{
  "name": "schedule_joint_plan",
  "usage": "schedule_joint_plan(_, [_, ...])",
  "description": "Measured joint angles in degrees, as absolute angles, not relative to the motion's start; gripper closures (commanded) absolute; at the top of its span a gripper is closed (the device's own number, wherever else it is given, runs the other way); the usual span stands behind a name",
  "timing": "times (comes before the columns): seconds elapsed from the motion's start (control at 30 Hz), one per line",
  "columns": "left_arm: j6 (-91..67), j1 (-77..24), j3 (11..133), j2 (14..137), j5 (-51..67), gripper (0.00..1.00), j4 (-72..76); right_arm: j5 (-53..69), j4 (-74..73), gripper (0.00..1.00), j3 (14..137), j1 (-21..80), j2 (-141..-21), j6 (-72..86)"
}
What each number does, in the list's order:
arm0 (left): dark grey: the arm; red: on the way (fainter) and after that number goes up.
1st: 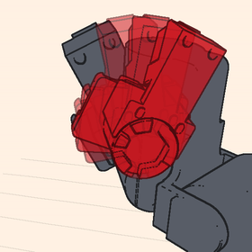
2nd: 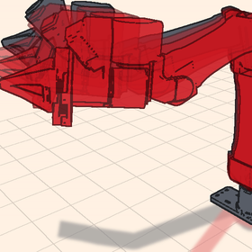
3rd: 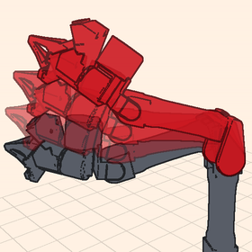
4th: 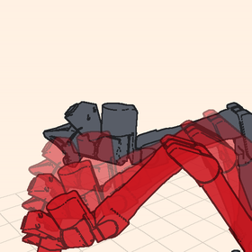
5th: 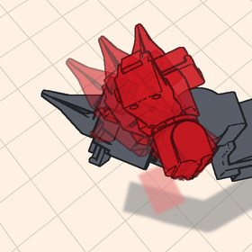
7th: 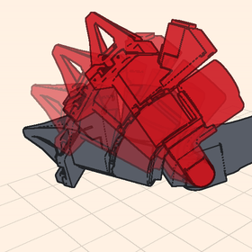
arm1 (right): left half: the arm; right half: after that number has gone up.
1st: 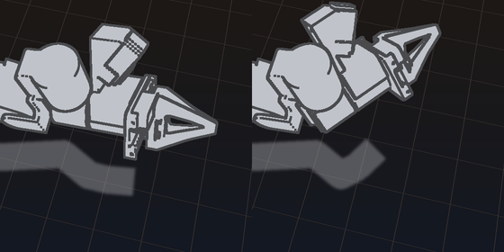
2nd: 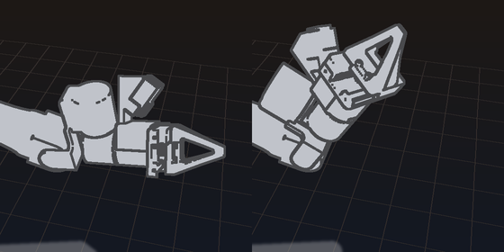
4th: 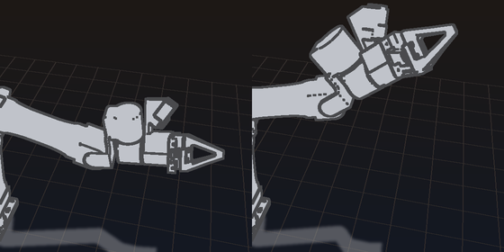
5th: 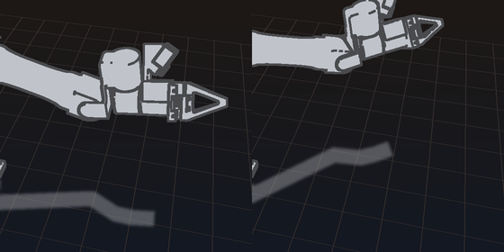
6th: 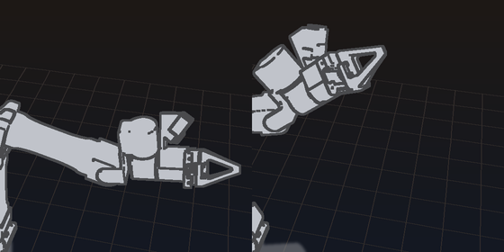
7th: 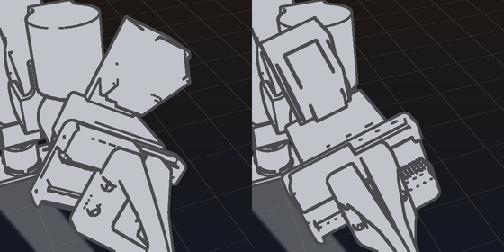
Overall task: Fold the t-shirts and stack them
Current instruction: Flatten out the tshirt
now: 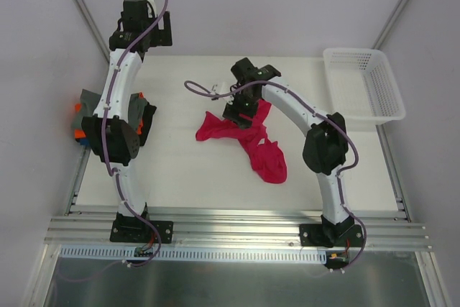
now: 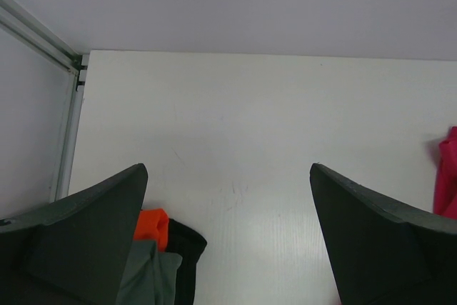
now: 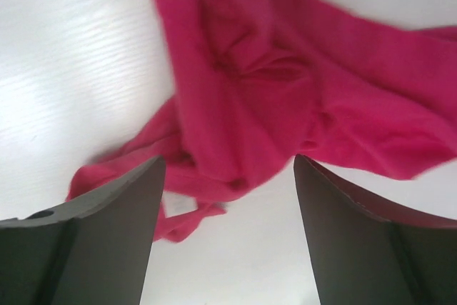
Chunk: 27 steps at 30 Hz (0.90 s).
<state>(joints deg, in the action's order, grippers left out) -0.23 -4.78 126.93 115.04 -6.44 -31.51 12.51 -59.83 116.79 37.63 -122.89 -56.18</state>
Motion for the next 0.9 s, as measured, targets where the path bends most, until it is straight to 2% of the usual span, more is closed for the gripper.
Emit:
schedule_joint_plan(0.13, [-0.1,-4.8,126.9,115.0,-7.3,0.01,-31.3,10.7,-50.1,0.25,117.0,36.6,-121.8,-54.1])
schedule_joint_plan(0.27, [0.5,-4.8,125.8,114.6,-8.0,0.01,-30.4,11.2,-43.7,0.26,131.1,34.8,-130.9,-46.8])
schedule_joint_plan(0.4, [1.0,-4.4,122.7,113.4,-8.1,0.01,-30.4,13.1,-37.5,0.28,137.6,32.5,-137.8,-40.4])
schedule_joint_plan(0.9, [2.0,-4.0,121.0,113.3,-9.5,0.01,-30.3,25.1,-37.1,0.38,135.5,33.4,-141.2,-25.8])
